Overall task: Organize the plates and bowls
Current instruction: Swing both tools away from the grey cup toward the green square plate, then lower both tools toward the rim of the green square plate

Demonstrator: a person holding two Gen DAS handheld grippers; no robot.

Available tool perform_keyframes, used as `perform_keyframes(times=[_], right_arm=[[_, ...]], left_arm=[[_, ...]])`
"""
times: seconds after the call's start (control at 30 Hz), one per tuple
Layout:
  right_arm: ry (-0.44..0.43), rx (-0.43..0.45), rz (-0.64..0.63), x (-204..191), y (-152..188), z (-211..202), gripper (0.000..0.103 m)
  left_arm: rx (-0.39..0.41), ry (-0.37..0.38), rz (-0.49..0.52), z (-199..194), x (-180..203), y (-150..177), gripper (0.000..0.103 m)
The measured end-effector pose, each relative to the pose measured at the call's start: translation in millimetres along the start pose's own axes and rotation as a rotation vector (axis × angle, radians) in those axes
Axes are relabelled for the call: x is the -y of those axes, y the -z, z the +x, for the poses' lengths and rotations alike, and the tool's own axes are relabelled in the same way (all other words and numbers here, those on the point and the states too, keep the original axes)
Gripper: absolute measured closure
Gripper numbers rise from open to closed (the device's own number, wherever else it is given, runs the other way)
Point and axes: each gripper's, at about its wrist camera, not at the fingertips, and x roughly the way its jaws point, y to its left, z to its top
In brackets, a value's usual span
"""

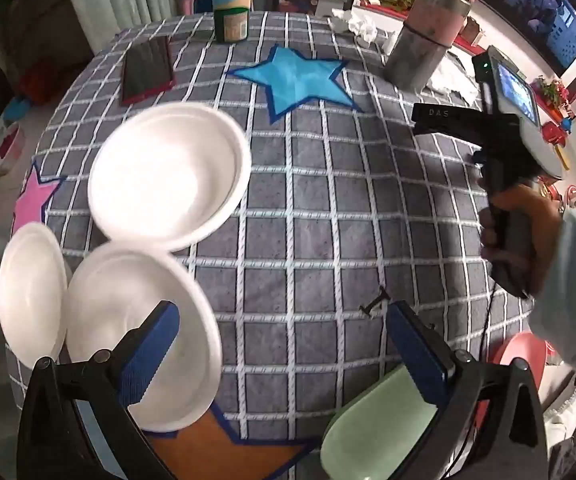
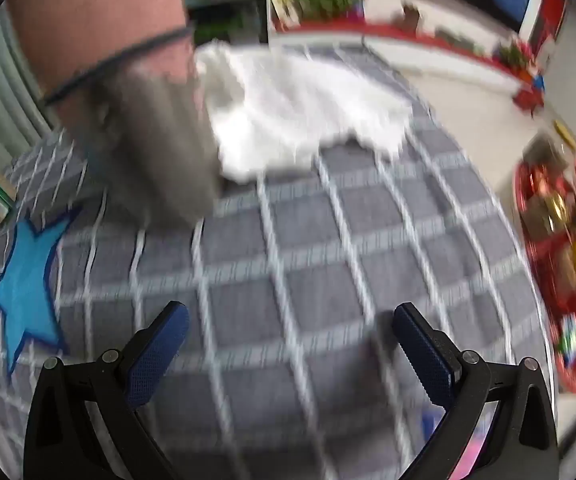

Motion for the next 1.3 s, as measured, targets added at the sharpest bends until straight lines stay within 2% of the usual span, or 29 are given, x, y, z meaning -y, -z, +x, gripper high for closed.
perform_keyframes(times=[0.07, 0.13, 0.2, 0.33, 0.47, 0.6, 0.8, 1.03, 1.07, 1.13, 1.3], right_arm=[[-0.054, -0.088, -0.047, -11, 15, -10, 0.001], [-0.162, -0.16, -0.07, -19, 35, -25, 0.001], [-0.225, -0.201, -0.079, -24, 55, -43, 0.001], [-0.281, -0.274, -0.1, -15, 101, -77, 0.001], [-0.225, -0.373, -0.121, 11, 156, -96, 0.001], [-0.162, -0.4, -0.178, 23, 194, -113, 0.001], [-0.187, -0.432, -0.204, 23, 236, -130, 0.001], [-0.221, -0.538, -0.203, 6, 300, -120, 0.001], [-0.228, -0.54, -0.203, 3, 320, -119, 0.001], [-0.239, -0.551, -0.213, -26, 342, -112, 0.001], [-0.257, -0.553, -0.252, -75, 391, -130, 0.001]], left_arm=[[-0.019, 0.014, -0.002, 0, -5, 4, 0.0], [-0.019, 0.029, -0.01, -4, -10, 9, 0.0], [-0.005, 0.032, -0.011, -7, -11, 15, 0.0], [-0.008, 0.036, 0.02, -13, -14, 27, 0.0], [-0.053, 0.043, 0.051, -13, -18, 43, 0.0], [-0.091, 0.021, 0.078, -14, -20, 58, 0.0], [-0.133, 0.012, 0.114, -20, -27, 80, 0.0], [-0.14, -0.007, 0.13, -31, -37, 93, 0.0], [-0.144, -0.009, 0.128, -31, -40, 94, 0.0], [-0.154, -0.013, 0.125, -32, -42, 96, 0.0], [-0.157, -0.011, 0.128, -39, -45, 101, 0.0]])
